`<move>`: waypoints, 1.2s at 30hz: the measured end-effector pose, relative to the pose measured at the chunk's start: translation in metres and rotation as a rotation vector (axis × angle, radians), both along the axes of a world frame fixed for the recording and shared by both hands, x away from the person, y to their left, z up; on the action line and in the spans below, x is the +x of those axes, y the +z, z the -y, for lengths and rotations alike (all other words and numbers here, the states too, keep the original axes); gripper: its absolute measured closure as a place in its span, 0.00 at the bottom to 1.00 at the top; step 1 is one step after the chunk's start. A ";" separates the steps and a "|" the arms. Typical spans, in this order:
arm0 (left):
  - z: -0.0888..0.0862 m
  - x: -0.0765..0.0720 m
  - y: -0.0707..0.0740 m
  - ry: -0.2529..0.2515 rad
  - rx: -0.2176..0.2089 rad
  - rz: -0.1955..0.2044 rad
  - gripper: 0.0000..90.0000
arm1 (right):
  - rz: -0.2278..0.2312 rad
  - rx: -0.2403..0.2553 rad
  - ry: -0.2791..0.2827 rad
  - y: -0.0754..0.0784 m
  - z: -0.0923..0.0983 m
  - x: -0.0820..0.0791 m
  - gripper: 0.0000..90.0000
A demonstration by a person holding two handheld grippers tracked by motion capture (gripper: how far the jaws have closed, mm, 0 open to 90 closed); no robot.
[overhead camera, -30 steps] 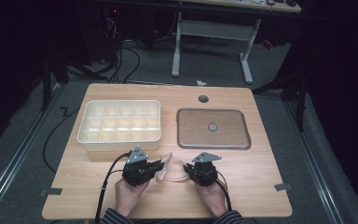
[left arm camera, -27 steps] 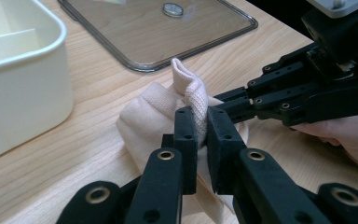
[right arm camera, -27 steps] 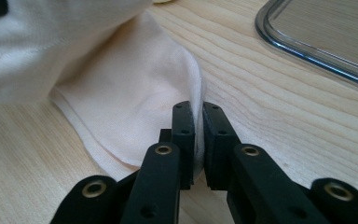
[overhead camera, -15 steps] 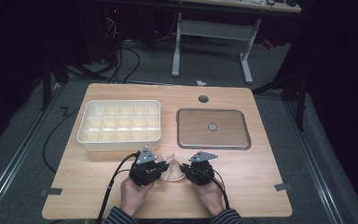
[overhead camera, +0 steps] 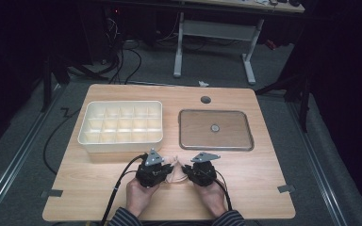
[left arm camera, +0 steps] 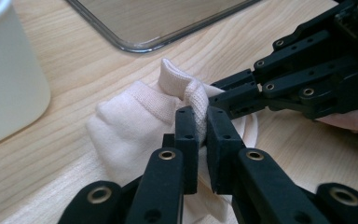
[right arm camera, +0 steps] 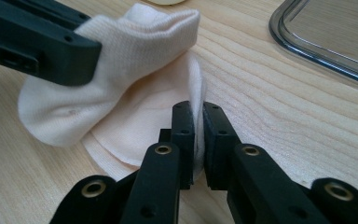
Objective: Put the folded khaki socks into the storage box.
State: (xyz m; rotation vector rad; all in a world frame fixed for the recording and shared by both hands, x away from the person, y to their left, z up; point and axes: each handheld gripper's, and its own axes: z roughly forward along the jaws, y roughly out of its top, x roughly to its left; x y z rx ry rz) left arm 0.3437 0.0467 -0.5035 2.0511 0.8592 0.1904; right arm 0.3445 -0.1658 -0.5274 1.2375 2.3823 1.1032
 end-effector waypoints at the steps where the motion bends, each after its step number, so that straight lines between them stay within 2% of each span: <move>1: 0.001 0.000 -0.002 0.000 0.000 -0.005 0.93 | 0.000 0.000 0.000 0.000 0.000 0.000 0.93; 12: 0.011 0.002 -0.012 -0.029 0.030 -0.036 0.93 | 0.000 0.003 -0.002 -0.001 0.000 0.001 0.92; 23: 0.006 0.000 -0.006 -0.040 0.004 -0.033 0.82 | 0.015 0.005 -0.019 0.004 0.003 -0.002 0.87; 28: 0.003 -0.001 -0.002 -0.041 -0.017 -0.053 0.73 | 0.042 0.008 -0.023 0.012 0.008 -0.007 0.86; 34: -0.001 -0.004 0.004 -0.042 -0.040 -0.048 0.67 | 0.080 0.001 -0.013 0.022 0.009 -0.014 0.86; 36: -0.003 -0.005 0.006 -0.035 -0.048 -0.046 0.65 | 0.101 0.008 -0.006 0.031 0.010 -0.017 0.86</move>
